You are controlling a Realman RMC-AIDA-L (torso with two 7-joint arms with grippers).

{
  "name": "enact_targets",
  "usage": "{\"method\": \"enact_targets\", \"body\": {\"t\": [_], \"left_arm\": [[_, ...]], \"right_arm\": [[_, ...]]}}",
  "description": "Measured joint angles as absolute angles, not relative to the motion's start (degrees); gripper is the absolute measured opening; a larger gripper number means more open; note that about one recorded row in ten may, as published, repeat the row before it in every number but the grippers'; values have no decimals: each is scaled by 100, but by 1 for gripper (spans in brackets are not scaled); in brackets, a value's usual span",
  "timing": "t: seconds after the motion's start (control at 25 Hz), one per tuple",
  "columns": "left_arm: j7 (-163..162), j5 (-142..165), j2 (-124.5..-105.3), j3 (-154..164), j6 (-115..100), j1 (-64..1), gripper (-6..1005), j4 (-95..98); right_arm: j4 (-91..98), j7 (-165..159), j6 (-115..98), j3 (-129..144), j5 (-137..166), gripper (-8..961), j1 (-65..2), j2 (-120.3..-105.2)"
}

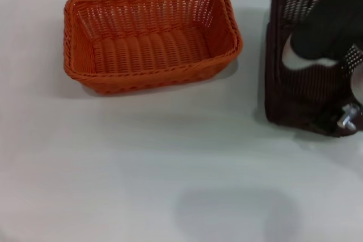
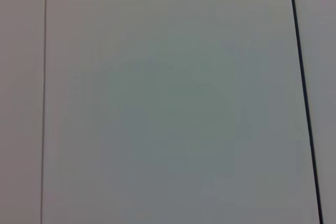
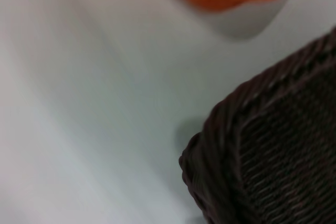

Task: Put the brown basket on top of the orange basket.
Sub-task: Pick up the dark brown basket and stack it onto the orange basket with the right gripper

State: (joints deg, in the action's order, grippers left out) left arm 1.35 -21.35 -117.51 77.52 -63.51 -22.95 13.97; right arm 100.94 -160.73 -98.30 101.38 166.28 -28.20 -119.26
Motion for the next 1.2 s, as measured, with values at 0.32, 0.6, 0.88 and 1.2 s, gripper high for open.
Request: {"method": "enact_targets", "body": {"t": [0.32,0.6,0.88,1.2], "left_arm": [[110,-2126,-11776,7752,-6349,-2309,844,1398],[107,-2140,-11777,7752,-6345,-2302,844,1397],[92,-2148,-11786,7752,-6339,-2292,844,1410],[17,-2177,-11786,7752,-6329,-2286,844,1396]], "right_arm": [[11039,-16143,-9320,9988,16721,238,-2501,-11915],[11801,-15752,-9098,10123,16727,215,-2364,-11912],[11783,-15465,-8859,10237,16726,214,-2514,-11901],[11800,-14188,-8232,10315,16734,215,-2454,-11909]]}}
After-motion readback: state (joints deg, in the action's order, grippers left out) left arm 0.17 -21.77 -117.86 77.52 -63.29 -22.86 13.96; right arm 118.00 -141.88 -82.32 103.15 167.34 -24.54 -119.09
